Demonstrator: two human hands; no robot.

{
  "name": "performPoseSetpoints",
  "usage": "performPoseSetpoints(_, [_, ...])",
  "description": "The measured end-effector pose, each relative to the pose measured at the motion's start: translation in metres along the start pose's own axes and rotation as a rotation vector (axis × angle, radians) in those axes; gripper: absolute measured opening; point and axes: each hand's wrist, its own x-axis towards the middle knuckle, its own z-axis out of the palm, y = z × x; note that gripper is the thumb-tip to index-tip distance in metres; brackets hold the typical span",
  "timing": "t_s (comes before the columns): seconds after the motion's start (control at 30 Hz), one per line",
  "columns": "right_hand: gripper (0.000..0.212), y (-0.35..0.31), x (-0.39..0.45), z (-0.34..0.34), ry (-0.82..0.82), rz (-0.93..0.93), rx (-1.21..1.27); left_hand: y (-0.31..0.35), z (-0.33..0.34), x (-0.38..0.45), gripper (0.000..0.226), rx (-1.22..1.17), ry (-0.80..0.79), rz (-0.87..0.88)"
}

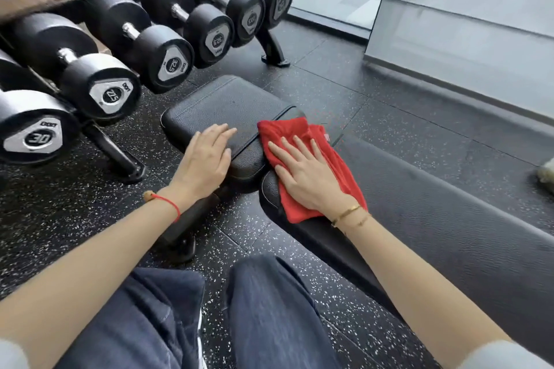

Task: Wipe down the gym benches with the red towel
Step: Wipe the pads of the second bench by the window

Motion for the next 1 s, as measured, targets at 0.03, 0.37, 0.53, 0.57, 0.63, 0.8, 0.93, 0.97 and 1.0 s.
performPoseSetpoints(0.03, [0.051, -0.002, -0.01, 0.002, 0.0, -0.046, 0.016, -0.005, 0.002, 0.001, 0.047, 0.0, -0.014, -0.01])
performPoseSetpoints(0.37, [0.051, 0.004, 0.03, -0.001, 0.02, 0.127, -0.049, -0.026, 0.015, 0.002, 0.048, -0.014, -0.03, 0.039])
performPoseSetpoints(0.53, [0.052, -0.029, -0.01, 0.011, -0.006, -0.081, -0.07, -0.028, 0.018, 0.007, 0.049, -0.021, -0.023, 0.002])
performPoseSetpoints(0.57, [0.052, -0.032, -0.017, 0.013, -0.016, -0.12, -0.082, -0.03, 0.02, 0.008, 0.051, -0.02, -0.028, -0.001])
performPoseSetpoints(0.63, [0.052, -0.028, -0.02, 0.012, -0.027, -0.154, -0.065, -0.032, 0.021, 0.009, 0.052, -0.022, -0.038, 0.001])
performPoseSetpoints(0.8, [0.053, 0.012, 0.037, 0.001, 0.014, 0.118, -0.055, -0.033, 0.023, 0.009, 0.051, -0.037, -0.043, -0.007])
performPoseSetpoints(0.93, [0.054, 0.025, 0.077, -0.005, -0.021, 0.254, -0.036, -0.033, 0.023, 0.009, 0.051, -0.029, -0.057, -0.008])
performPoseSetpoints(0.97, [0.054, 0.021, 0.075, -0.004, -0.023, 0.227, -0.033, -0.033, 0.022, 0.009, 0.051, -0.028, -0.06, -0.008])
performPoseSetpoints(1.0, [0.054, 0.014, 0.068, -0.002, -0.027, 0.178, -0.031, -0.032, 0.022, 0.009, 0.051, -0.028, -0.06, -0.011])
